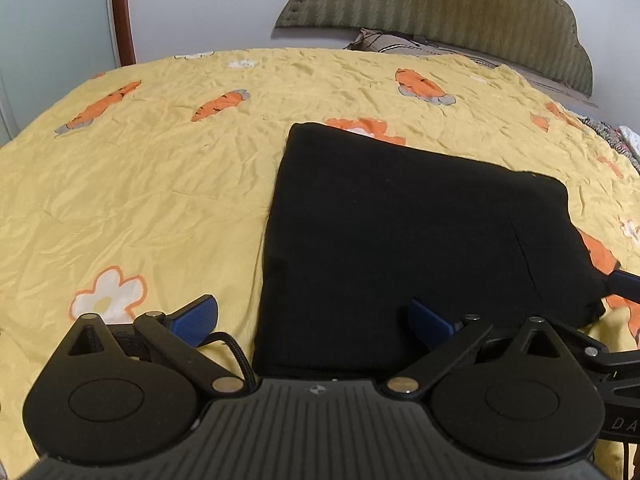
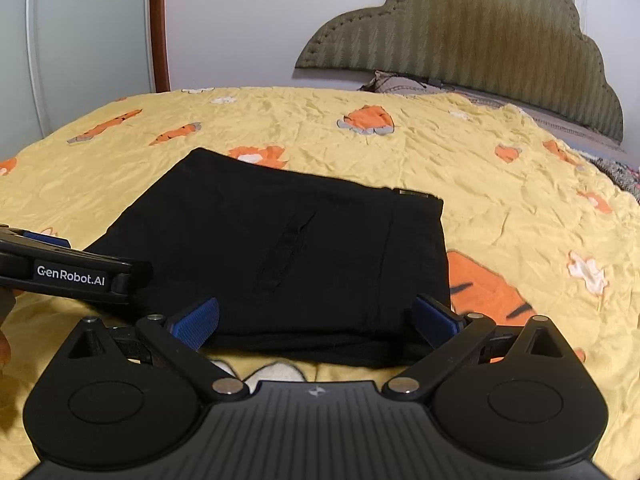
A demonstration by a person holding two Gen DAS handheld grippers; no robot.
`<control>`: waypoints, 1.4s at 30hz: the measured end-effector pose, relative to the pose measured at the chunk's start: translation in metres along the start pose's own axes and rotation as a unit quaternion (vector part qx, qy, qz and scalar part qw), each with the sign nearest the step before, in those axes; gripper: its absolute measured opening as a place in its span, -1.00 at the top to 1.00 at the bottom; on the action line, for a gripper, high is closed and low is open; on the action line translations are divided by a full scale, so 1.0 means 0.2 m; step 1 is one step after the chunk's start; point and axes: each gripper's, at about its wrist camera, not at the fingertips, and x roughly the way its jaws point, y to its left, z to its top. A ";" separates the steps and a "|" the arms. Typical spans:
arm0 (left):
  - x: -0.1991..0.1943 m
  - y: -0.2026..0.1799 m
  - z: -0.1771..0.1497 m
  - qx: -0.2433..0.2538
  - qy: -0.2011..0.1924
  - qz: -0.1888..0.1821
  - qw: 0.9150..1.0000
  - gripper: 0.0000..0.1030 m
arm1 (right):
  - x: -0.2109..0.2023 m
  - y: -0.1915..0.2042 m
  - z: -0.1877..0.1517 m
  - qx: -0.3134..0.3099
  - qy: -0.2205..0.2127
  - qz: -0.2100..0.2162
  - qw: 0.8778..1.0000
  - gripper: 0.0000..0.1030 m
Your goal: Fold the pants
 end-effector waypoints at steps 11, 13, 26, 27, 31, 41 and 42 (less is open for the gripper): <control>-0.13 -0.07 -0.05 0.013 -0.007 0.014 1.000 -0.99 | -0.15 -0.01 -0.06 0.019 -0.001 -0.003 1.000 -1.00; -0.15 -0.08 -0.07 0.017 -0.009 0.015 1.000 -0.99 | -0.17 -0.02 -0.08 0.022 -0.005 -0.002 1.000 -1.00; -0.26 -0.11 -0.15 0.020 -0.010 0.030 0.999 -0.99 | -0.28 -0.01 -0.13 0.010 -0.019 -0.013 1.000 -1.00; -0.26 -0.11 -0.15 0.020 -0.011 0.033 0.999 -0.99 | -0.28 -0.01 -0.13 0.009 -0.021 -0.011 1.000 -1.00; -0.28 -0.11 -0.17 0.019 -0.009 0.033 0.999 -0.99 | -0.30 0.01 -0.12 -0.002 -0.026 -0.012 1.000 -1.00; -0.33 -0.13 -0.19 0.028 -0.014 0.037 0.999 -0.99 | -0.35 0.02 -0.11 -0.009 -0.038 -0.012 0.999 -1.00; -0.33 -0.14 -0.20 0.029 -0.014 0.038 0.999 -0.99 | -0.35 0.02 -0.11 -0.007 -0.039 -0.012 0.999 -1.00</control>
